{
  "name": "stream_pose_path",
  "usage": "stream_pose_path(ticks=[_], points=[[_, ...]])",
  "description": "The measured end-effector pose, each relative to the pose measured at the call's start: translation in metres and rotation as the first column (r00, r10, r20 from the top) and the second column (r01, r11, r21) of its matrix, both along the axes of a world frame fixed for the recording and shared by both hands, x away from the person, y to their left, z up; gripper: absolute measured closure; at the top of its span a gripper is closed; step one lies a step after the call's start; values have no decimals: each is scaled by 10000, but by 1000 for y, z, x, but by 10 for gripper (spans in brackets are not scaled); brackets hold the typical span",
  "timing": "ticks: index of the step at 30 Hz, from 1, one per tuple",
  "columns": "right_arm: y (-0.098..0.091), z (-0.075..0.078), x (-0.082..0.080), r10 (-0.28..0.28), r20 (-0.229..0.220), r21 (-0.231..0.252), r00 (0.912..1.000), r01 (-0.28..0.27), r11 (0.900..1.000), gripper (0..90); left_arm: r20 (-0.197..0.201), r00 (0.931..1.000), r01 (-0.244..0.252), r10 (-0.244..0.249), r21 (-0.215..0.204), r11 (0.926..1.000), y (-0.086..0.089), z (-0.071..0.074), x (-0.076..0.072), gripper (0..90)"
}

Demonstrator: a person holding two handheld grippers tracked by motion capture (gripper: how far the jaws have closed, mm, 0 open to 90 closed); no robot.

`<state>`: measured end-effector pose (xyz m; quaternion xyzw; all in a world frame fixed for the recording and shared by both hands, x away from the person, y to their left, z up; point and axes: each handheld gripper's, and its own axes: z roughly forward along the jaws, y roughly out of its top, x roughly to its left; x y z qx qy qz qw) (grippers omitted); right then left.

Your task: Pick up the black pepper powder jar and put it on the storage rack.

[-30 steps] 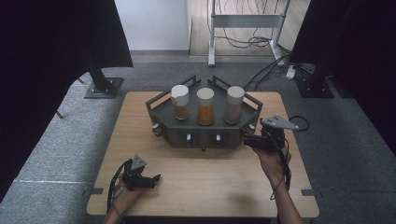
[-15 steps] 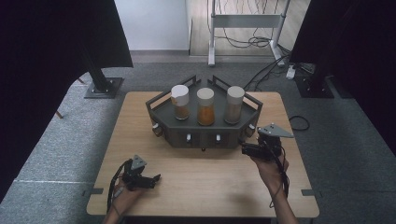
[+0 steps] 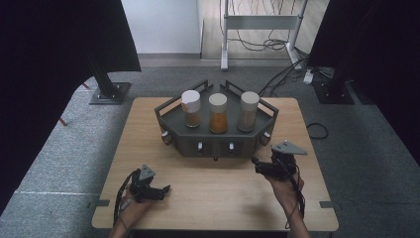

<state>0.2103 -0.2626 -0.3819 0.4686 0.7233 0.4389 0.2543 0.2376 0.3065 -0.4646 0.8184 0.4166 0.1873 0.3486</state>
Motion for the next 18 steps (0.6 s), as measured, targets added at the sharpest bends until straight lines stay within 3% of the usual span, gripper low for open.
stream_pose_path(ticks=[18], points=[[-5,-34,-2,-114,-763,-28,9970,113,9999,154,1,10000,-1,1,11,10000,0,0,0,33]])
